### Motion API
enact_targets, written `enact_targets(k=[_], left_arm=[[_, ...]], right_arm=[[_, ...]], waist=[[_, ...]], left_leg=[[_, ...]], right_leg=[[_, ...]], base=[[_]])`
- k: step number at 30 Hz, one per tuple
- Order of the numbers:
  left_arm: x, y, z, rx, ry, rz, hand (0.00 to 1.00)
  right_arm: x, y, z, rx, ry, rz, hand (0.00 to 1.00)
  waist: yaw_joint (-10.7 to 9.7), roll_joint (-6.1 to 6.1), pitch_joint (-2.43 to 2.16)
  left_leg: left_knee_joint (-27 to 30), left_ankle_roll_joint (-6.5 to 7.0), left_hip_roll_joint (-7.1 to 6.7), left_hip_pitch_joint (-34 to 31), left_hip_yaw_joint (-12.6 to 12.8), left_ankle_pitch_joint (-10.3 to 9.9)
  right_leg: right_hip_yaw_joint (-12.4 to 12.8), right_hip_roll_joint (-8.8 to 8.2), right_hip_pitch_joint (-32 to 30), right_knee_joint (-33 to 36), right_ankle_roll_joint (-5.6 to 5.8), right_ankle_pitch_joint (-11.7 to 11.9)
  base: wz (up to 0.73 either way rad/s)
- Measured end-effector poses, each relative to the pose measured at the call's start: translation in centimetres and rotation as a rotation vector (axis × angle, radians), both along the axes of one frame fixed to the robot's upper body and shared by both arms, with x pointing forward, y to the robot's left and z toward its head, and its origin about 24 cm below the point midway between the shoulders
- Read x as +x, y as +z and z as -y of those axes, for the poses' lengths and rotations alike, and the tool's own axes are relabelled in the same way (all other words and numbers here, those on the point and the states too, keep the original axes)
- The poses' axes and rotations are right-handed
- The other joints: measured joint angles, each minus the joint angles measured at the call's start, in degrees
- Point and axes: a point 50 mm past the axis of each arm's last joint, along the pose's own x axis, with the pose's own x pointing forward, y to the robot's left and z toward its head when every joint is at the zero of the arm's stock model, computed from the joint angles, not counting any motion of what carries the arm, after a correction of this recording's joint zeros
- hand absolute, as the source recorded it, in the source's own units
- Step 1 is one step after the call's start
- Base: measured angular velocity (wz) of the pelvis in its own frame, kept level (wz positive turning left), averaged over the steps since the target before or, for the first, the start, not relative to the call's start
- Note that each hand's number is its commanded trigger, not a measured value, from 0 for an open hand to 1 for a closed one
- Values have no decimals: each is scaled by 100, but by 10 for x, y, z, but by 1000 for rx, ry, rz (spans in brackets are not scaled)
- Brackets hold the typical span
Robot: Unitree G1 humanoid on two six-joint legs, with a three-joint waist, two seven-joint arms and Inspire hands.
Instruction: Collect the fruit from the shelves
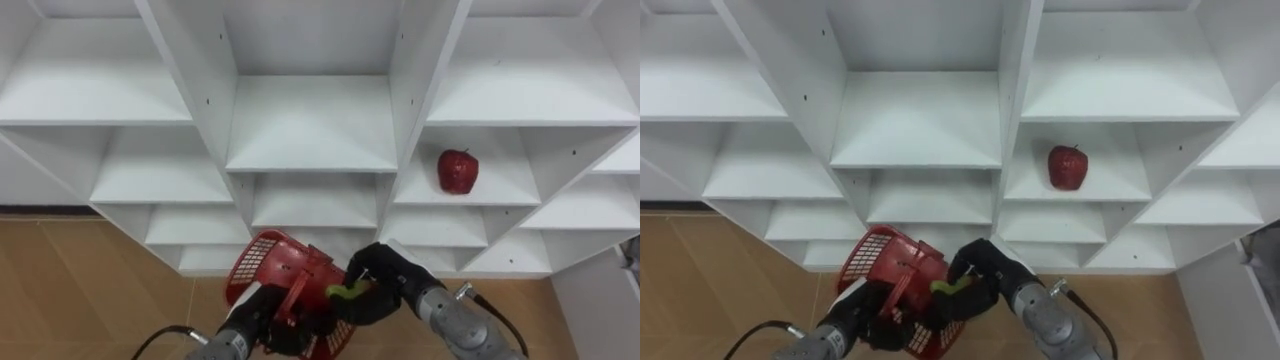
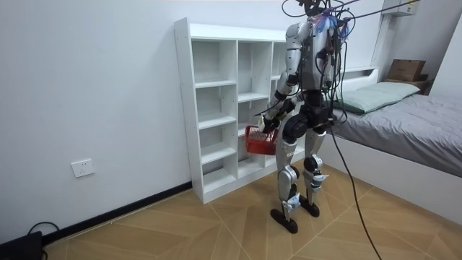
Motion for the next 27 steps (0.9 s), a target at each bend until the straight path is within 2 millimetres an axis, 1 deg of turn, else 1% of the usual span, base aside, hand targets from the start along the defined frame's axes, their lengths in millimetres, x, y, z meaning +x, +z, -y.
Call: enact_targets(k=[6, 11, 17, 27], left_arm=[[2, 4, 8, -19, -41, 18, 100], [8, 11, 15, -47, -75, 52, 100], [8, 11, 17, -54, -91, 50, 100], [8, 11, 19, -57, -109, 46, 100]], right_arm=[[-5, -8, 1, -18, 7, -36, 100], [-4, -7, -3, -15, 23, -34, 100], [-6, -9, -4, -18, 30, -42, 100], [-6, -10, -3, -20, 29, -50, 100]], waist=[[-2, 2, -1], [-1, 12, -7], [0, 20, -7], [3, 108, -2]], left_leg=[[1, 0, -2, -1, 4, 0], [2, 0, -1, -3, 15, 1], [3, 0, -1, -9, 15, 1], [-1, 0, -1, -25, 15, 0]], right_leg=[[13, 0, -15, 13, 0, 0], [20, -1, -35, 31, 0, 0], [18, -1, -34, 26, 0, 0], [21, -1, -53, 20, 0, 0]], base=[[0], [0], [0], [0]])
